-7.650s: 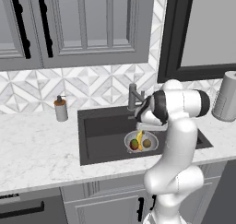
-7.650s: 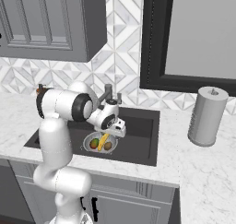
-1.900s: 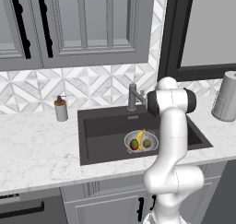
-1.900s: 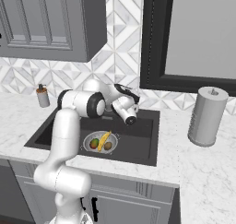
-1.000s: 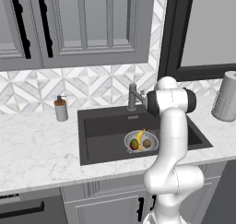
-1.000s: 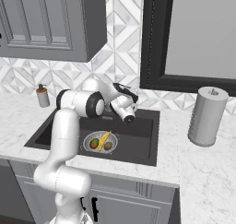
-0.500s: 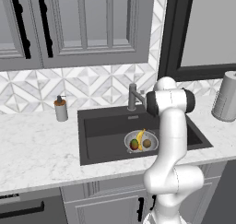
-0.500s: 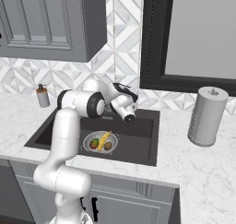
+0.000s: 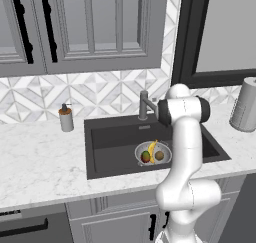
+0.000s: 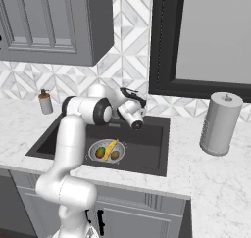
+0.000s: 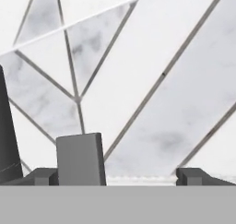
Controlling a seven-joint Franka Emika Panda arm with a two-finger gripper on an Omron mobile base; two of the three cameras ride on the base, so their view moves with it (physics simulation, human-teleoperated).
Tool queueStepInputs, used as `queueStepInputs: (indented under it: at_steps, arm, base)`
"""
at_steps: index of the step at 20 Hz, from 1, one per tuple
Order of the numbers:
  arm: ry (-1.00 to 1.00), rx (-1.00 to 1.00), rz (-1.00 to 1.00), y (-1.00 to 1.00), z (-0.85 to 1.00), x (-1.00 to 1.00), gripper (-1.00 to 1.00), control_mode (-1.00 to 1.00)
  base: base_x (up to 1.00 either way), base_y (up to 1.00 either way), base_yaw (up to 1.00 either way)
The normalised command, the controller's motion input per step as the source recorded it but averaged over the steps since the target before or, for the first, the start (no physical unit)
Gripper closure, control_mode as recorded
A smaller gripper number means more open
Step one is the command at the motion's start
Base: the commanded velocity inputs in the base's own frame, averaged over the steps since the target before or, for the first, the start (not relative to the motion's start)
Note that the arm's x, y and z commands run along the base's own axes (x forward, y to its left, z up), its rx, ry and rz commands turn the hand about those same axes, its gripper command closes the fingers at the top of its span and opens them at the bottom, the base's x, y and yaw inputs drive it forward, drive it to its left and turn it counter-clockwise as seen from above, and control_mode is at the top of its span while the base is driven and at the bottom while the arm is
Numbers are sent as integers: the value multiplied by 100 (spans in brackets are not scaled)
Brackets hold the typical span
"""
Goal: Put the colander in the sink, put the kiwi, banana, mango in the colander, and turn on the sink faucet and pour water over the colander.
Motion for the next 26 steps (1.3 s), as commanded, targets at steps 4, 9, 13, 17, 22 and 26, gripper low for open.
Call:
queueStepInputs:
  at_steps: [4,9,13,17,22,26]
  arm:
    - [0,0,0,-2,0,4,-100,-100]
    - [0,0,0,-21,0,0,-100,-100]
    - [0,0,0,-47,0,-4,-100,-100]
    - [0,0,0,-73,0,-11,-100,-100]
    - [-1,1,0,-97,0,-11,-100,-100]
    - [0,2,0,-100,0,-2,-100,-100]
  base:
    - [0,0,0]
    - [0,0,0]
    - [0,0,0]
    - [0,0,0]
    - [0,0,0]
    - [0,0,0]
